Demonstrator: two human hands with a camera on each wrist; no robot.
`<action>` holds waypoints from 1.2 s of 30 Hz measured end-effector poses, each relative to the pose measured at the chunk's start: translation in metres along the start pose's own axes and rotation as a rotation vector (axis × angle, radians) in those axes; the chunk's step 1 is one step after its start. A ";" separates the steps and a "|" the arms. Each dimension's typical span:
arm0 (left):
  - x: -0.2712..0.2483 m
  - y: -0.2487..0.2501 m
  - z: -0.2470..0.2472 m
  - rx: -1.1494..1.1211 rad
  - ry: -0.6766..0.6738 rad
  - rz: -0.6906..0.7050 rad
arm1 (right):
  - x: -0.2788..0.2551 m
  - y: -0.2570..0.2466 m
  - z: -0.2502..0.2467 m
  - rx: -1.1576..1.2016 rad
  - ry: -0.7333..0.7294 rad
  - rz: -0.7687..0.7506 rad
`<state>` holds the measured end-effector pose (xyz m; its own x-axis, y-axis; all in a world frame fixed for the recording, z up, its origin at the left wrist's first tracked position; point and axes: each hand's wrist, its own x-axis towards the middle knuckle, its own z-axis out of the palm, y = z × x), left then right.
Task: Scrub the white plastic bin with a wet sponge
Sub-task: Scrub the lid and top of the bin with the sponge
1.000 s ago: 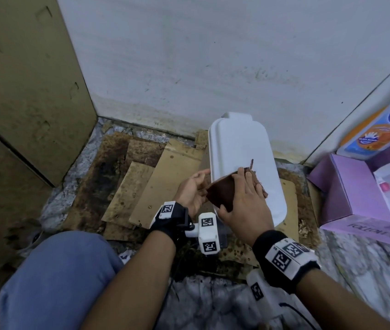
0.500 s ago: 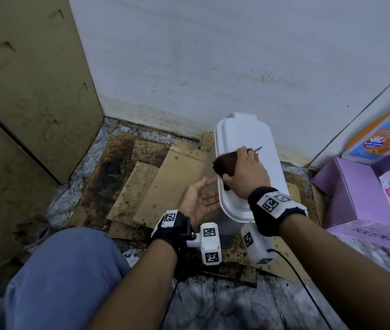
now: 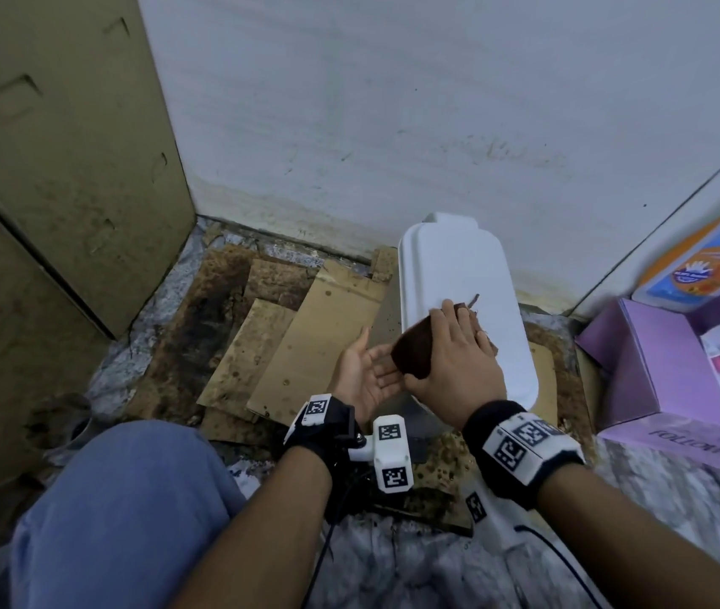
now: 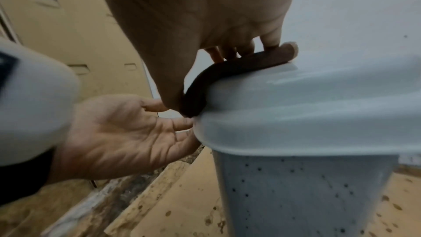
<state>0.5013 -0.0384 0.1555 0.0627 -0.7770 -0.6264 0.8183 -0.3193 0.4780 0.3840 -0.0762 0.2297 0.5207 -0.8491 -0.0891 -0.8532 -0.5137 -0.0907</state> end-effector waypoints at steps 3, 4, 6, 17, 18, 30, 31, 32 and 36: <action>0.002 -0.002 0.001 -0.010 -0.003 -0.020 | 0.019 -0.005 -0.003 -0.061 -0.025 0.019; 0.003 -0.003 0.001 -0.011 0.001 -0.028 | 0.027 -0.006 -0.004 -0.078 -0.033 0.032; 0.005 -0.003 0.002 -0.019 0.003 -0.043 | 0.047 -0.007 -0.008 -0.113 -0.035 0.058; 0.008 0.011 0.003 -0.011 -0.020 -0.019 | 0.045 0.004 -0.018 -0.100 -0.138 -0.023; 0.009 0.012 0.003 -0.014 -0.015 -0.017 | 0.034 0.003 -0.015 -0.101 -0.138 -0.045; 0.008 0.009 0.000 -0.057 -0.008 -0.032 | 0.049 -0.012 -0.017 -0.029 -0.104 -0.006; 0.008 0.010 0.001 -0.057 -0.007 -0.033 | 0.052 -0.011 -0.021 0.016 -0.105 0.000; 0.009 0.010 0.000 -0.051 -0.006 -0.032 | 0.053 -0.008 -0.023 0.054 -0.092 -0.001; 0.011 0.009 0.004 -0.039 0.003 -0.015 | 0.049 0.005 -0.013 -0.032 -0.053 -0.063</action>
<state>0.5070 -0.0521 0.1557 0.0515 -0.7708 -0.6350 0.8406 -0.3098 0.4442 0.4046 -0.1220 0.2374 0.5739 -0.8074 -0.1371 -0.8185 -0.5706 -0.0662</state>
